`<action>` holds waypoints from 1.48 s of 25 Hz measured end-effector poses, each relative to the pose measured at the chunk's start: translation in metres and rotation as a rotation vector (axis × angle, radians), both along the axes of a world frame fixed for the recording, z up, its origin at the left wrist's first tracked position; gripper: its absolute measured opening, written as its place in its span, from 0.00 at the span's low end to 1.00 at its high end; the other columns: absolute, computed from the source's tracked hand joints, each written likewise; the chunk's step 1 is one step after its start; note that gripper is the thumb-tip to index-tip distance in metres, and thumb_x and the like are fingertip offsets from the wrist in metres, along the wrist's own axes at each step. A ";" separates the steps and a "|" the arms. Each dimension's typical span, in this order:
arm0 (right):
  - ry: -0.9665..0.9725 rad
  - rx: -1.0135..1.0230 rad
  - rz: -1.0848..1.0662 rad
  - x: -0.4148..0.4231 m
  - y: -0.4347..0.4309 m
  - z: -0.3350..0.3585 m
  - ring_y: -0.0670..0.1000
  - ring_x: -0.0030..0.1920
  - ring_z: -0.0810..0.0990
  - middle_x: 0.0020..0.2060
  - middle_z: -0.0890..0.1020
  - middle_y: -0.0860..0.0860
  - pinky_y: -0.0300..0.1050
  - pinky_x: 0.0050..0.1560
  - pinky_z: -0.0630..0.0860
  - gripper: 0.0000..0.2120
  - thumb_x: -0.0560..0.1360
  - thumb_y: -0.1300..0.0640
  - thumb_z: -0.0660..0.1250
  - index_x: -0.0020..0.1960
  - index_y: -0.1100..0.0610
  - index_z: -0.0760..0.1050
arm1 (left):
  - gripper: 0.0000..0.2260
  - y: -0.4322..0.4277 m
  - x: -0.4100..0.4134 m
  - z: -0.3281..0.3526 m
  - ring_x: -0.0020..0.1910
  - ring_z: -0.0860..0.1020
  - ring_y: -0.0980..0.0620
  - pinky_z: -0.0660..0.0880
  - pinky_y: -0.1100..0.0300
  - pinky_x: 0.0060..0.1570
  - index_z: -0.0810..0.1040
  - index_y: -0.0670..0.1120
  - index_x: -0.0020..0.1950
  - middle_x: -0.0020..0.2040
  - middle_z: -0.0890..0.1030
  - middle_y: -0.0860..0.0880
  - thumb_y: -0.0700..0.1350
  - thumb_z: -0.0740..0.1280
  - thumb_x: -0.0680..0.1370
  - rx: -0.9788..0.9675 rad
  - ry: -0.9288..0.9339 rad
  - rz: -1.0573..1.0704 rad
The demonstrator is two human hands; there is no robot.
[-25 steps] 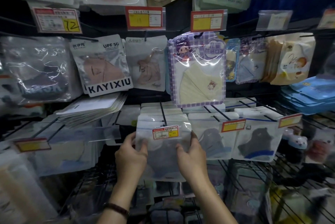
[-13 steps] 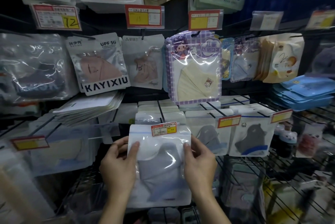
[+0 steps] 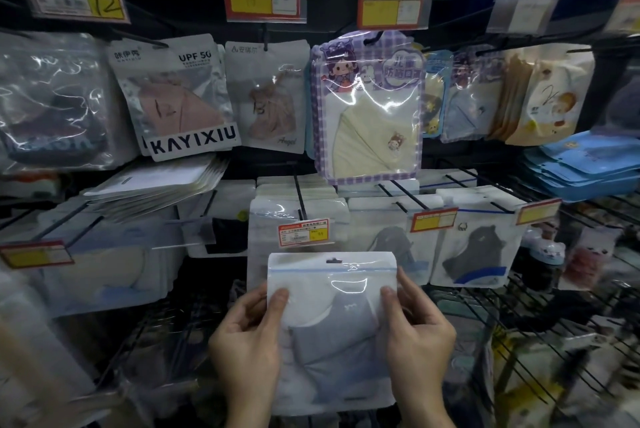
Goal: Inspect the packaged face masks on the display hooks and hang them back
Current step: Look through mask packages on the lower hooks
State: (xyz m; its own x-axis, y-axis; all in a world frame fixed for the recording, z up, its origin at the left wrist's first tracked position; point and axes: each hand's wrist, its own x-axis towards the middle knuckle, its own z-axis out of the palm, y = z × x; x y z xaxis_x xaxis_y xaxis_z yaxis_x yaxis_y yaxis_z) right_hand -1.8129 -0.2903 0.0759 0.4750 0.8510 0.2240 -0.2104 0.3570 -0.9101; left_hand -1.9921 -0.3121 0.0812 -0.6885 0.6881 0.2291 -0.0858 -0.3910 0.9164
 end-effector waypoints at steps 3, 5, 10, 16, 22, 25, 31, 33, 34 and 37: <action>-0.001 -0.010 -0.039 0.020 0.007 -0.004 0.50 0.54 0.89 0.50 0.91 0.50 0.53 0.63 0.83 0.16 0.77 0.63 0.78 0.61 0.48 0.87 | 0.08 0.010 0.023 0.001 0.37 0.85 0.64 0.79 0.73 0.40 0.88 0.46 0.49 0.42 0.89 0.53 0.36 0.81 0.72 -0.022 -0.011 -0.024; -0.030 0.002 -0.078 0.036 0.013 -0.004 0.46 0.47 0.87 0.45 0.90 0.50 0.42 0.54 0.84 0.16 0.77 0.61 0.78 0.60 0.43 0.87 | 0.08 0.019 0.038 0.001 0.36 0.85 0.63 0.79 0.73 0.40 0.88 0.47 0.47 0.41 0.89 0.54 0.36 0.81 0.72 -0.030 -0.003 -0.026; -0.076 0.051 -0.154 0.071 0.031 -0.003 0.48 0.49 0.87 0.51 0.90 0.53 0.46 0.57 0.84 0.17 0.77 0.60 0.78 0.59 0.40 0.86 | 0.08 0.041 0.074 0.001 0.38 0.86 0.63 0.81 0.69 0.42 0.88 0.52 0.47 0.38 0.88 0.59 0.42 0.82 0.72 -0.096 0.012 -0.021; -0.219 0.065 -0.195 0.094 0.052 -0.011 0.51 0.49 0.87 0.51 0.88 0.45 0.57 0.53 0.86 0.13 0.77 0.56 0.79 0.55 0.39 0.87 | 0.07 0.056 0.101 0.002 0.39 0.85 0.65 0.79 0.72 0.42 0.88 0.56 0.48 0.38 0.87 0.62 0.44 0.80 0.75 -0.122 0.113 -0.006; -0.467 0.229 -0.240 0.105 0.058 -0.005 0.44 0.62 0.82 0.60 0.82 0.43 0.44 0.60 0.81 0.22 0.73 0.59 0.80 0.66 0.51 0.84 | 0.10 0.067 0.116 0.006 0.45 0.86 0.56 0.79 0.70 0.48 0.90 0.51 0.50 0.46 0.88 0.53 0.38 0.79 0.74 0.088 0.370 0.139; -0.495 0.317 -0.330 0.107 0.065 -0.006 0.48 0.61 0.83 0.61 0.81 0.46 0.52 0.58 0.84 0.22 0.73 0.60 0.80 0.66 0.58 0.84 | 0.10 0.070 0.121 0.009 0.45 0.84 0.54 0.77 0.70 0.48 0.91 0.49 0.51 0.47 0.85 0.51 0.36 0.78 0.74 0.157 0.473 0.176; -0.478 0.279 -0.241 0.115 0.082 0.001 0.52 0.60 0.83 0.62 0.80 0.46 0.64 0.52 0.84 0.21 0.74 0.57 0.78 0.67 0.48 0.83 | 0.20 0.082 0.120 0.018 0.37 0.77 0.55 0.72 0.72 0.41 0.86 0.61 0.61 0.43 0.75 0.55 0.37 0.76 0.78 0.090 0.575 0.133; -0.459 0.271 -0.209 0.116 0.083 0.002 0.51 0.62 0.82 0.62 0.80 0.45 0.62 0.55 0.84 0.21 0.74 0.55 0.78 0.66 0.44 0.82 | 0.23 0.083 0.121 0.019 0.36 0.77 0.54 0.70 0.74 0.39 0.83 0.67 0.61 0.40 0.72 0.54 0.38 0.76 0.78 0.033 0.596 0.113; -0.455 0.271 -0.197 0.116 0.081 0.003 0.49 0.63 0.81 0.62 0.80 0.44 0.59 0.57 0.84 0.21 0.74 0.54 0.77 0.66 0.42 0.82 | 0.25 0.083 0.122 0.018 0.37 0.77 0.54 0.70 0.74 0.38 0.82 0.70 0.61 0.41 0.72 0.54 0.38 0.76 0.78 0.022 0.599 0.104; -0.443 0.279 -0.187 0.118 0.077 0.008 0.43 0.64 0.80 0.62 0.79 0.43 0.50 0.60 0.82 0.21 0.74 0.53 0.76 0.65 0.38 0.80 | 0.31 0.081 0.124 0.015 0.40 0.79 0.55 0.73 0.69 0.41 0.81 0.75 0.60 0.45 0.75 0.56 0.36 0.77 0.77 0.064 0.623 0.100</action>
